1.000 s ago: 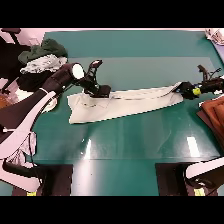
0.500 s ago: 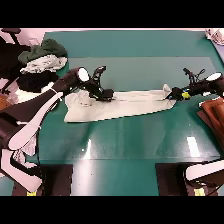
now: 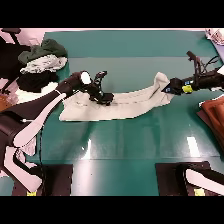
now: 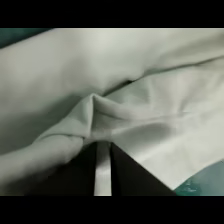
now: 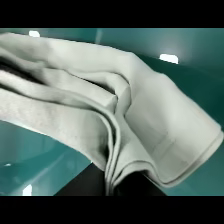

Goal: Fold the shirts.

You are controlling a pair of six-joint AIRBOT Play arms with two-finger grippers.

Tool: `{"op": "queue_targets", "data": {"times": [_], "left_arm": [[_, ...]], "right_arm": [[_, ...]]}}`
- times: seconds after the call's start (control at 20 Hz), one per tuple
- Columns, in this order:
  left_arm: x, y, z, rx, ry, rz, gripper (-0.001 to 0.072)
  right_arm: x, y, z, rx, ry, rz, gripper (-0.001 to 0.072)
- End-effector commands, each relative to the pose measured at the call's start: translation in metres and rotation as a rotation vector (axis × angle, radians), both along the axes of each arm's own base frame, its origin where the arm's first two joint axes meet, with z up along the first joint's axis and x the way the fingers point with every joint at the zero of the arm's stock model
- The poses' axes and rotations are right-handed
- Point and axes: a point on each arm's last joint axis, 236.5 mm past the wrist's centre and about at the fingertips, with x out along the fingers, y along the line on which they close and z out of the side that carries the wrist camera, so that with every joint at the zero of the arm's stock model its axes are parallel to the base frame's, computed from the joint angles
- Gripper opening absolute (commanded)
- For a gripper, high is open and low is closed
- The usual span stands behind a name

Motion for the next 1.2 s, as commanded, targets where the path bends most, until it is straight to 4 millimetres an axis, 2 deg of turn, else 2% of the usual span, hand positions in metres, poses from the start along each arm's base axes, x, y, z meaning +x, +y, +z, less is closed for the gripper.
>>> {"op": "queue_targets", "data": {"times": [0.0,0.1,0.2,0.3,0.4,0.5,0.6,0.65,0.75,0.9,1.0,1.05,1.15], "left_arm": [[-0.014,-0.003,-0.011,0.019,0.021,-0.029,0.0115],[-0.02,-0.013,-0.014,0.023,0.009,-0.051,0.0115],[-0.02,-0.022,-0.011,0.008,-0.005,-0.052,0.0115],[-0.021,-0.025,-0.008,-0.005,0.005,-0.034,0.0114],[-0.023,-0.025,0.001,-0.013,0.005,-0.032,0.0114],[-0.022,-0.026,0.026,-0.033,-0.031,-0.036,0.0115],[-0.016,-0.018,0.065,-0.018,-0.121,-0.068,0.0115],[-0.011,-0.005,0.085,0.032,-0.185,-0.094,0.0115],[0.003,0.042,0.134,0.162,-0.306,-0.098,0.0115],[0.023,0.136,0.219,0.271,-0.431,0.129,0.0115],[0.018,0.185,0.262,0.257,-0.475,0.271,0.0116],[0.01,0.205,0.276,0.255,-0.483,0.323,0.0116],[-0.008,0.229,0.29,0.272,-0.472,0.365,0.0117]], "right_arm": [[-0.02,0.048,0.076,0.189,-0.099,-0.051,0.0021],[-0.026,0.073,0.112,0.302,-0.155,-0.06,0.0021],[-0.032,0.092,0.118,0.335,-0.147,-0.048,0.0021],[-0.04,0.115,0.11,0.349,-0.1,0.013,0.0021],[-0.044,0.138,0.091,0.332,-0.062,0.084,0.0021],[-0.045,0.157,0.072,0.322,-0.019,0.125,0.0021],[-0.044,0.171,0.059,0.311,-0.011,0.156,0.0021],[-0.044,0.176,0.056,0.311,-0.008,0.161,0.0021],[-0.044,0.185,0.055,0.314,-0.016,0.167,0.0021],[-0.041,0.206,0.064,0.336,-0.079,0.158,0.0021],[-0.027,0.229,0.069,0.38,-0.137,0.103,0.0021],[-0.023,0.244,0.066,0.408,-0.14,0.082,0.0021],[-0.024,0.283,0.047,0.438,-0.108,0.087,0.0021]]}}
